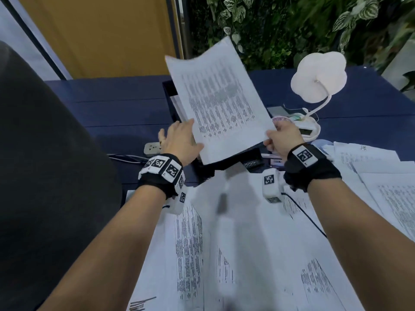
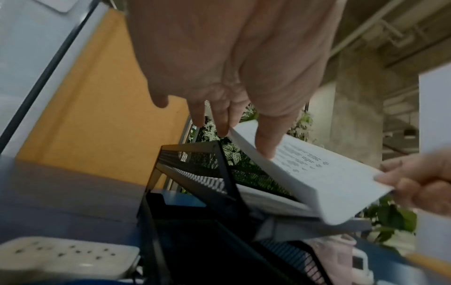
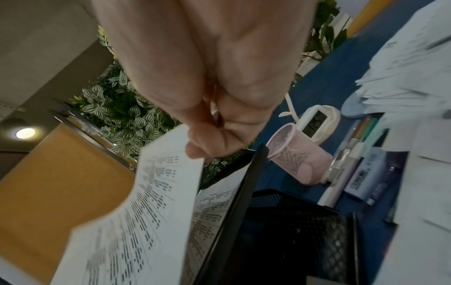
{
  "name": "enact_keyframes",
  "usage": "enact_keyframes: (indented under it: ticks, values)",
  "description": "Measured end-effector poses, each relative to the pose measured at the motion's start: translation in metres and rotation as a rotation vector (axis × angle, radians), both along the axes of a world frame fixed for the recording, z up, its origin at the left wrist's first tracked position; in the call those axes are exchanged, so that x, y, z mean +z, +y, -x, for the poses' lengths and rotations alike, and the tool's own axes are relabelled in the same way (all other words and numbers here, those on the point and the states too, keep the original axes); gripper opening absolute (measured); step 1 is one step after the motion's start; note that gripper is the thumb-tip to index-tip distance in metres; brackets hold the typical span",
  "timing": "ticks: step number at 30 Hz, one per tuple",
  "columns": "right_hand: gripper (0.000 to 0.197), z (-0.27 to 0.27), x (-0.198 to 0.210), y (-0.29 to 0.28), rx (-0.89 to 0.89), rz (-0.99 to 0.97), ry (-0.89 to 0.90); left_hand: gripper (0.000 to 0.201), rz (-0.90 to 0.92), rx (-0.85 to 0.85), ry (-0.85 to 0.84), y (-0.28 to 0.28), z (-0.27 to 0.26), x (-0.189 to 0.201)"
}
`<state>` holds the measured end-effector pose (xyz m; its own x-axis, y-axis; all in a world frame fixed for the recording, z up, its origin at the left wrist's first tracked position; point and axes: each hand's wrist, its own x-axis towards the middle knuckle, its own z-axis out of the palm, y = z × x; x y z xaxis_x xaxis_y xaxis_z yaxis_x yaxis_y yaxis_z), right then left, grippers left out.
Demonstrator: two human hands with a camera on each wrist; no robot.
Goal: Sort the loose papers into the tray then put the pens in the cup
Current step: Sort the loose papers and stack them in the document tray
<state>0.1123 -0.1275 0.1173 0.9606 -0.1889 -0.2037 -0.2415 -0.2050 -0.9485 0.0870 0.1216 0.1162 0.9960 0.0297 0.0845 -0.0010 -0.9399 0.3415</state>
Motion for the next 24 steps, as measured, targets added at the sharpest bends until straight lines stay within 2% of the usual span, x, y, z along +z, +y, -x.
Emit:
enact_keyframes:
  ticks: [3,5,8,12,14,17,20,22,24]
  values:
    - [0.023,-0.016,0.000,0.004,-0.040,0.038,0.038,0.071,-0.246,-0.053,0.131,0.005,-0.009,-0.007]
    - [0.030,-0.024,-0.006,0.004,-0.048,0.071,0.075,0.065,-0.336,-0.071,0.139,0.007,-0.012,-0.011]
    - [0.036,-0.025,-0.015,0.005,-0.134,0.063,0.091,0.051,-0.383,-0.070,0.085,0.005,-0.013,-0.013]
    - [0.026,-0.019,-0.027,0.013,-0.231,0.015,-0.033,0.042,-0.392,-0.076,0.093,0.001,-0.013,-0.019]
    - [0.023,-0.018,-0.032,0.016,-0.232,0.018,-0.045,0.048,-0.307,-0.078,0.086,0.001,-0.012,-0.024]
    - [0.021,-0.020,-0.036,0.013,-0.227,0.174,-0.084,0.061,-0.119,-0.087,0.032,0.005,-0.005,-0.031]
    - [0.025,-0.014,-0.043,0.003,-0.257,0.311,-0.086,0.067,0.212,-0.059,-0.074,0.014,0.005,-0.044]
    - [0.023,-0.002,-0.052,-0.006,-0.280,0.324,-0.083,0.064,0.412,0.025,-0.138,0.020,0.017,-0.053]
    - [0.019,0.016,-0.066,-0.015,-0.254,0.385,-0.024,0.058,0.457,0.144,-0.128,0.024,0.031,-0.067]
